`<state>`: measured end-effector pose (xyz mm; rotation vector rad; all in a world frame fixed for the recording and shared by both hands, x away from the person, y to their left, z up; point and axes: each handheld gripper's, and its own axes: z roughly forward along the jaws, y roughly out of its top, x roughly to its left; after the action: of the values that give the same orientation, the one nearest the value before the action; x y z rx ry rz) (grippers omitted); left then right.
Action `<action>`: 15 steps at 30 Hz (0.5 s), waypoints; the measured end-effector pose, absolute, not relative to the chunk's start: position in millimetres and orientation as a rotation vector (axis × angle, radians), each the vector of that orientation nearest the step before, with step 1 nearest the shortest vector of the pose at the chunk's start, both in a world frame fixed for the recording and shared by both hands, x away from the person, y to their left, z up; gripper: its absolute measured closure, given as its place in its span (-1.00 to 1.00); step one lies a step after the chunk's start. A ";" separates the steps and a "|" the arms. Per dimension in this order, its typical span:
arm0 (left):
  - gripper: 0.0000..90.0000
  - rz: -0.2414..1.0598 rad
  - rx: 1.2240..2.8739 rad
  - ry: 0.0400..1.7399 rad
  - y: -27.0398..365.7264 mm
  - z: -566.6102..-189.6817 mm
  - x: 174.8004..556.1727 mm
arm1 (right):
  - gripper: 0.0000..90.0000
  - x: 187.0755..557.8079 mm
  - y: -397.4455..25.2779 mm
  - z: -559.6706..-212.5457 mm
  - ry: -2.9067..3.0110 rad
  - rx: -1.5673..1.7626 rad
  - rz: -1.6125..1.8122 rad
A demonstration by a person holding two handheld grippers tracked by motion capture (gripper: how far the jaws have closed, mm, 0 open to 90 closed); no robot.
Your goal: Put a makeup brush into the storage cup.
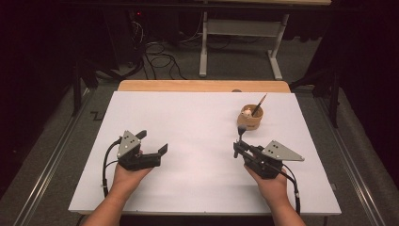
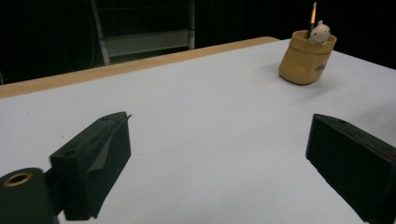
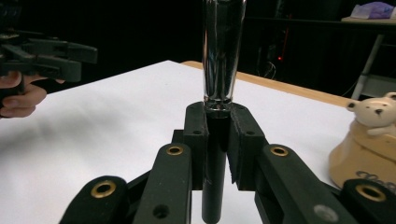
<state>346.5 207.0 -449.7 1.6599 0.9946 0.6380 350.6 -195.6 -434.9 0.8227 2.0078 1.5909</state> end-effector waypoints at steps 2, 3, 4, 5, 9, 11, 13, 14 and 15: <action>-0.92 0.639 1.660 1.015 210.7 -454.0 346.4 | 0.79 350.6 -198.3 -434.3 2.000 0.833 1.587; -0.96 0.638 1.660 1.019 211.8 -455.9 346.1 | 0.79 350.8 -200.0 -434.2 1.991 0.837 1.594; -0.98 0.637 1.663 1.022 212.9 -458.5 345.8 | 0.79 350.6 -201.3 -434.1 1.990 0.844 1.590; -1.00 0.635 1.669 1.024 213.8 -461.1 345.3 | 0.79 350.4 -202.9 -433.9 1.989 0.853 1.590; -1.00 0.630 1.664 1.021 217.7 -468.2 342.7 | 0.79 351.6 -209.1 -434.8 1.972 0.865 1.584; -1.00 0.648 1.668 1.014 219.0 -469.0 340.9 | 0.79 351.8 -210.9 -435.9 1.975 0.872 1.572; -1.00 0.651 1.670 1.010 221.1 -470.3 338.9 | 0.79 352.7 -213.2 -436.9 1.977 0.876 1.565; -1.00 0.655 1.668 1.007 222.4 -470.8 337.9 | 0.79 352.9 -214.2 -437.2 1.973 0.884 1.565; -1.00 0.649 1.665 1.009 223.9 -470.7 336.8 | 0.79 353.1 -215.5 -437.3 1.968 0.887 1.557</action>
<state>336.8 223.9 -470.7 1.6654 1.0093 0.6492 353.1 -215.5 -437.3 0.8869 1.9675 1.5574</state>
